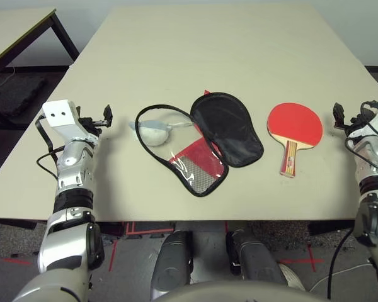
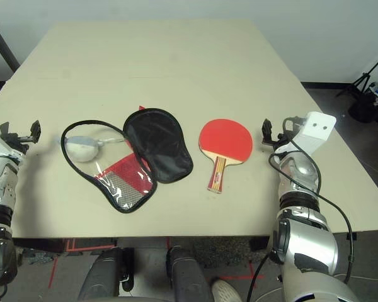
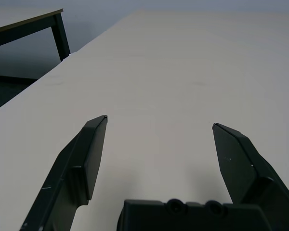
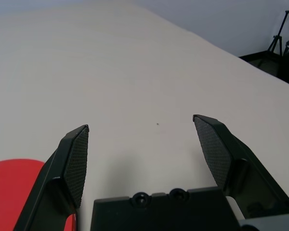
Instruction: Store the ping-pong paddle in its case and zip it.
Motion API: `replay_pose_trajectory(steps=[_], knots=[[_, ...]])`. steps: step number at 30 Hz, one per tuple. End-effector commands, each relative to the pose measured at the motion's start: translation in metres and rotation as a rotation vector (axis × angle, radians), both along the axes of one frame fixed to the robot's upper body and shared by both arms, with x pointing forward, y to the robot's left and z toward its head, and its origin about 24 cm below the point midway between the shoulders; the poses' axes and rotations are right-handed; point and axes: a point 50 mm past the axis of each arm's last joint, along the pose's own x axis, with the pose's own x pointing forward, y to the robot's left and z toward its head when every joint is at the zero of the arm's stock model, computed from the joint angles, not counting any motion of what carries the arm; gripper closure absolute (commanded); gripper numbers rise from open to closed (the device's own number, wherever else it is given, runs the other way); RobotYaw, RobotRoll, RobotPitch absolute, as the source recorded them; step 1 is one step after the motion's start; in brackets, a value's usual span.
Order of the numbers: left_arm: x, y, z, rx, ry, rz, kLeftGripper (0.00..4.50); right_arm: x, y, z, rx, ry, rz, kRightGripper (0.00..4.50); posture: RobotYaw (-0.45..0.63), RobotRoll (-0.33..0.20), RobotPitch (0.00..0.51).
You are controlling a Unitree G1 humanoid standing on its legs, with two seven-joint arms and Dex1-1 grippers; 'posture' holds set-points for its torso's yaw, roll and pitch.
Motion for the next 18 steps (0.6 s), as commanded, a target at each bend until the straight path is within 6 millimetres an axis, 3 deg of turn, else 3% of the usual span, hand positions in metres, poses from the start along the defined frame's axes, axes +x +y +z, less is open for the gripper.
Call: replay_pose_trajectory(steps=[1, 4, 9, 14, 18], knots=[[-0.001, -0.001, -0.008, -0.024, 0.021, 0.003, 0.00, -0.004, -0.007, 0.001, -0.011, -0.002, -0.020, 0.03, 0.02, 0.000, 0.143], [0.006, -0.009, -0.006, -0.028, 0.019, -0.022, 0.00, -0.003, -0.008, 0.007, -0.022, -0.023, -0.017, 0.03, 0.01, 0.000, 0.147], [0.017, -0.016, 0.013, -0.003, -0.021, -0.079, 0.00, -0.003, -0.011, 0.018, -0.032, -0.041, -0.016, 0.03, 0.00, 0.000, 0.135], [0.031, -0.013, 0.073, 0.071, -0.108, -0.225, 0.00, -0.002, -0.012, 0.031, -0.050, 0.000, -0.024, 0.03, -0.02, 0.000, 0.119], [0.039, -0.022, 0.113, 0.134, -0.123, -0.386, 0.00, -0.005, 0.000, 0.043, -0.035, 0.088, 0.028, 0.03, -0.01, 0.000, 0.107]])
